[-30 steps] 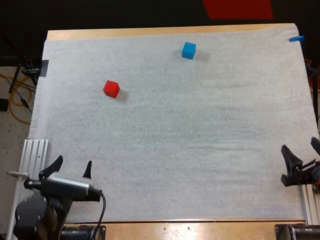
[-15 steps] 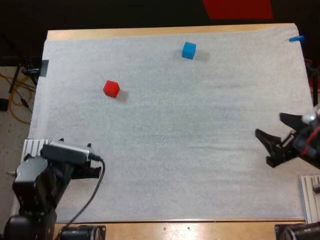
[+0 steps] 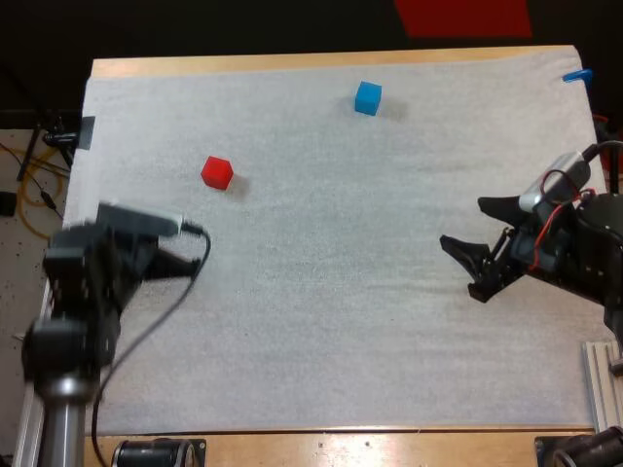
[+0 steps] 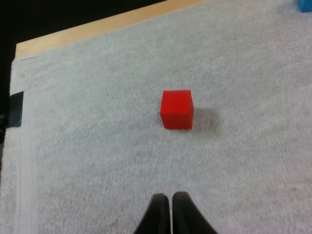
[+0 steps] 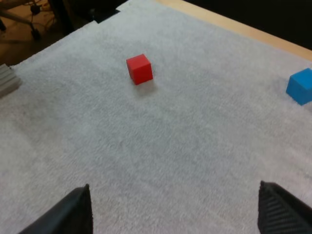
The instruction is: Stack red cube on blue cube
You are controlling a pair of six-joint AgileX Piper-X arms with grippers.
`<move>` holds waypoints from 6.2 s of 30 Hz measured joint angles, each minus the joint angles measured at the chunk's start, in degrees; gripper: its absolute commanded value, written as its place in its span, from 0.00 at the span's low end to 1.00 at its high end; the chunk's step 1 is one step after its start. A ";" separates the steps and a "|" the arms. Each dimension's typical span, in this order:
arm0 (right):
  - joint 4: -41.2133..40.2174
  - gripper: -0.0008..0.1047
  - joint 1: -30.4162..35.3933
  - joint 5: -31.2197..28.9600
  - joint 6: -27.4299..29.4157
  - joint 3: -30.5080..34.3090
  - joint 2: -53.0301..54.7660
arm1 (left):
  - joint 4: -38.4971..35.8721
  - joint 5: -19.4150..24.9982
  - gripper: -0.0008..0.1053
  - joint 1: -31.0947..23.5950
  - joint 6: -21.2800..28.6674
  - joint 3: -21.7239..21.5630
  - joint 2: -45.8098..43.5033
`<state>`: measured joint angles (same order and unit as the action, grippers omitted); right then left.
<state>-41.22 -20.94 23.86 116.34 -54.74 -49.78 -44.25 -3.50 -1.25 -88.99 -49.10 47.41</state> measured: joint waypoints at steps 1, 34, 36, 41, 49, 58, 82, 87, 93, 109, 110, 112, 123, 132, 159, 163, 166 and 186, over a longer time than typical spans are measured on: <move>0.36 0.65 0.00 0.00 0.00 0.00 -0.37 | 0.64 0.18 0.01 -0.38 0.22 -1.21 3.03; 0.79 0.65 0.00 0.00 0.00 0.00 -0.86 | -0.10 -0.68 0.01 -2.91 20.28 -37.46 60.18; 0.79 0.65 0.00 0.00 0.00 0.00 -0.86 | -0.10 -0.68 0.01 -2.91 20.28 -38.77 61.78; 0.79 0.65 0.00 -0.12 0.00 0.00 -0.86 | -0.10 -0.68 0.01 -2.75 20.28 -41.38 65.70; 0.79 0.65 0.00 -0.91 0.00 0.00 -0.86 | -0.25 0.44 0.01 -2.64 19.91 -42.18 71.40; 0.79 0.65 0.00 -0.91 0.00 0.00 -0.86 | -4.03 -0.23 0.01 -0.97 18.28 -42.22 73.51; 0.79 0.65 0.00 -0.91 0.00 0.00 -0.86 | -6.78 -14.20 0.01 13.64 7.88 -42.32 73.51; 0.79 0.65 0.00 -0.91 0.00 0.00 -0.86 | -6.79 -16.19 0.01 19.30 4.94 -42.32 73.51; 0.79 0.65 0.00 -1.01 0.00 0.00 -0.86 | -8.17 -16.14 0.01 21.06 4.90 -42.32 73.51; 0.79 0.65 0.00 -6.64 -1.72 0.00 -4.88 | -17.40 -12.27 0.01 15.24 15.38 -39.48 56.68; 0.90 0.65 0.00 -7.00 -1.71 0.00 -5.11 | -17.47 -12.27 0.01 15.26 15.59 -38.14 54.62; 1.13 0.65 0.00 -6.98 -1.71 0.00 -5.16 | -17.52 -12.27 0.01 15.26 15.75 -36.00 51.47; 1.31 0.65 0.00 -7.36 -2.02 0.00 -5.94 | -16.36 -12.27 0.01 15.26 16.34 -20.67 28.90; 2.37 0.65 -0.33 -7.63 -2.43 0.00 -11.60 | -14.13 -12.71 0.01 15.26 13.91 -11.29 12.30; 4.24 0.65 -17.76 -23.86 -10.93 -24.28 -45.13 | -9.52 -16.45 0.01 15.26 8.53 0.86 -13.78; 3.32 0.65 -19.28 -26.53 -11.24 -28.68 -50.15 | -9.52 -16.49 0.01 15.26 8.53 0.86 -15.46; 2.40 0.65 -19.99 -27.25 -11.83 -31.67 -54.34 | -9.64 -17.11 0.01 15.26 8.53 0.86 -16.43; 0.76 0.65 -20.92 -26.53 -18.21 -35.24 -66.43 | -10.97 -18.26 0.01 15.26 8.53 0.86 -16.86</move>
<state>-40.46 -41.86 -2.67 98.13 -89.98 -116.21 -55.22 -21.76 14.01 -80.46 -48.25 30.55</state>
